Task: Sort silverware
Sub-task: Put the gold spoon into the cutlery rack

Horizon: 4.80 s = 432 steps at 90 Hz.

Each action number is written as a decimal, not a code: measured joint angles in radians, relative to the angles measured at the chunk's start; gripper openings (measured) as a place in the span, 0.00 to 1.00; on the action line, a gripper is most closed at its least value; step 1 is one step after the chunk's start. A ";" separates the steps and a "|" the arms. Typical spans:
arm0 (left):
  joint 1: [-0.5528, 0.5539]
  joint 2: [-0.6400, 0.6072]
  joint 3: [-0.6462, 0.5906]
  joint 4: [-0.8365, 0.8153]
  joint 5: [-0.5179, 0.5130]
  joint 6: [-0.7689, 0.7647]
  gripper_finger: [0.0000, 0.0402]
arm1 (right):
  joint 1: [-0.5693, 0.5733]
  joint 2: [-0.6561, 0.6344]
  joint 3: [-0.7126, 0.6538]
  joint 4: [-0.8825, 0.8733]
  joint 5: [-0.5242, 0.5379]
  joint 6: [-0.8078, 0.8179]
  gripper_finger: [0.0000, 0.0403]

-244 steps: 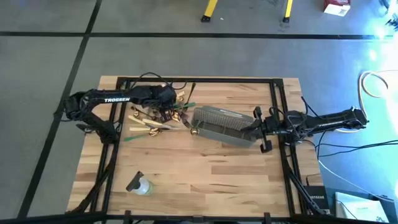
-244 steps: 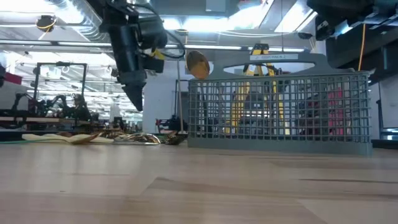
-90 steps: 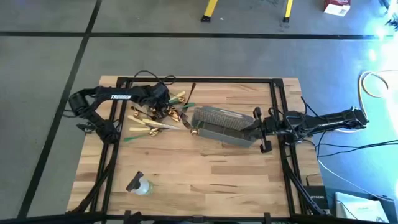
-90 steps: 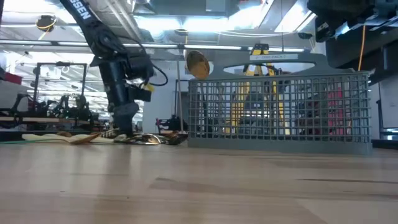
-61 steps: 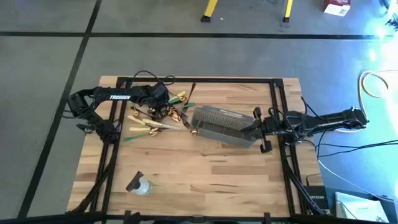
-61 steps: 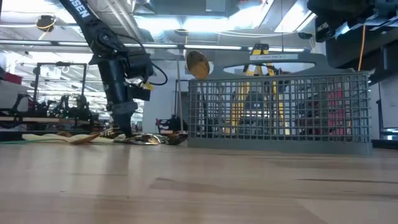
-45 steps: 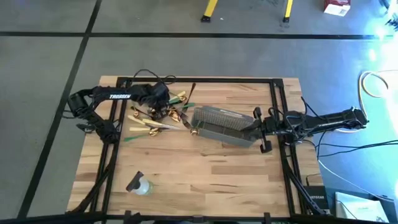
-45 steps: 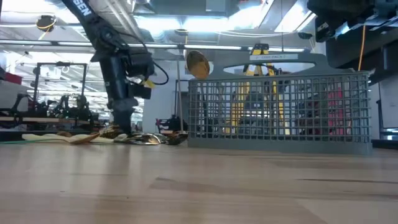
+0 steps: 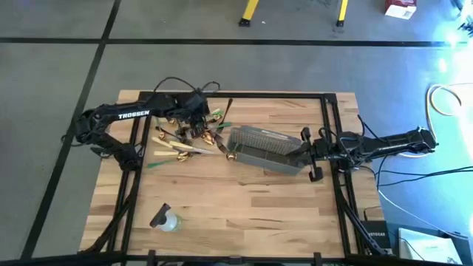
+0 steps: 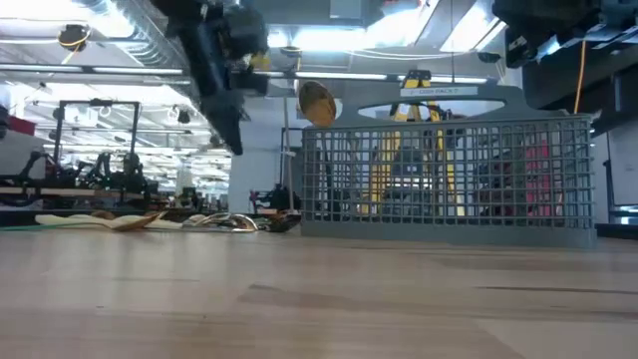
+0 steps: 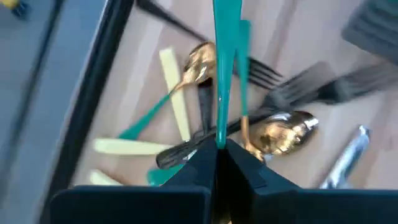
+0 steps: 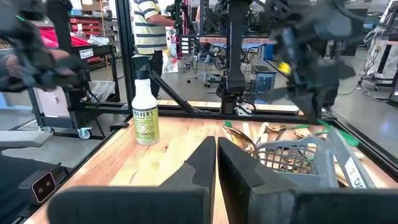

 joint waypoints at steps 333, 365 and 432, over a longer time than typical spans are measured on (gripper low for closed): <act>-0.321 0.325 0.705 -0.374 -0.515 0.285 0.30 | 0.000 0.000 0.000 -0.077 -0.001 0.039 0.00; -0.014 0.235 0.546 -0.417 -0.103 0.049 0.30 | 0.001 0.000 0.000 -0.082 -0.002 0.027 0.00; 0.037 0.301 -0.017 0.206 0.073 -0.151 0.30 | 0.000 0.000 0.000 -0.080 -0.009 0.000 0.00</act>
